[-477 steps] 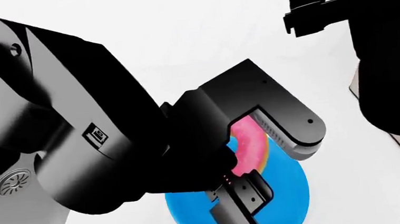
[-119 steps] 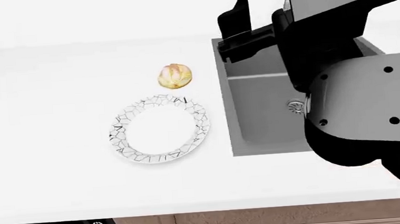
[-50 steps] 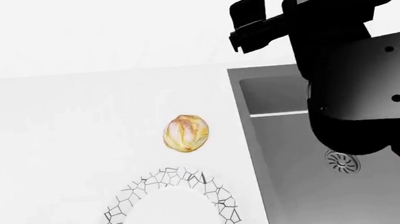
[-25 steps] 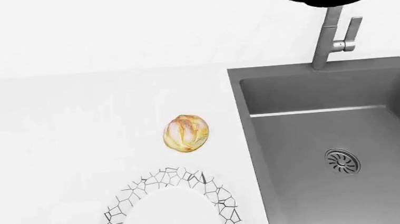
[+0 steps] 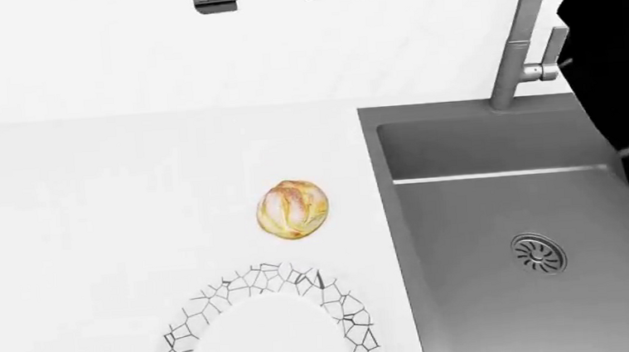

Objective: Place the pastries on the plates.

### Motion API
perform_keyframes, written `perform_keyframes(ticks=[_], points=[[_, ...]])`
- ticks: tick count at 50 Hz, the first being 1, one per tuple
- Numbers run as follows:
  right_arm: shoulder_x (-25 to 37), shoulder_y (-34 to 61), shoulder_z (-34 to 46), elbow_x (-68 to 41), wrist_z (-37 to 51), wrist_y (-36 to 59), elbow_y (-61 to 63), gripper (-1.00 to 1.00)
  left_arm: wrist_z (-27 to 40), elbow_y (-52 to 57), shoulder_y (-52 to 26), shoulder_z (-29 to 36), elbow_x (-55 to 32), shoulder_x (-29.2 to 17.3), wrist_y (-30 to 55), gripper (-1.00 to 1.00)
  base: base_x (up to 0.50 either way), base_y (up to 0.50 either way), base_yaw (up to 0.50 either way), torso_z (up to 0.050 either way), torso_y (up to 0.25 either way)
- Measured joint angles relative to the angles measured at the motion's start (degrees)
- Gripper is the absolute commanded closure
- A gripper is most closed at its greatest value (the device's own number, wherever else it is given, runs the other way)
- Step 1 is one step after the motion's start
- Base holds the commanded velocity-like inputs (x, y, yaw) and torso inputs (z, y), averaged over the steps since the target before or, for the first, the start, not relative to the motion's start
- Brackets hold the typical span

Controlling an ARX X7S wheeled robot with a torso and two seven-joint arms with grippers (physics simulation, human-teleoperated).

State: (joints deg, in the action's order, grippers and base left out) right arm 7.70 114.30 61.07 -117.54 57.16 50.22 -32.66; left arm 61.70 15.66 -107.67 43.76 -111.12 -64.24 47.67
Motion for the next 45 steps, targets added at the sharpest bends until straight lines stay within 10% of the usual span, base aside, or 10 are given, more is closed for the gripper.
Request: perform_keyframes(ticks=[45], points=[[-0.01, -10.95, 5.42, -8.36, -0.09, 10.65, 1.93, -1.0, 0.16, -0.74, -1.13, -0.32, -0.29, 1.26, 1.47, -1.0, 0.0, 0.0, 0.0, 0.0, 0.0]])
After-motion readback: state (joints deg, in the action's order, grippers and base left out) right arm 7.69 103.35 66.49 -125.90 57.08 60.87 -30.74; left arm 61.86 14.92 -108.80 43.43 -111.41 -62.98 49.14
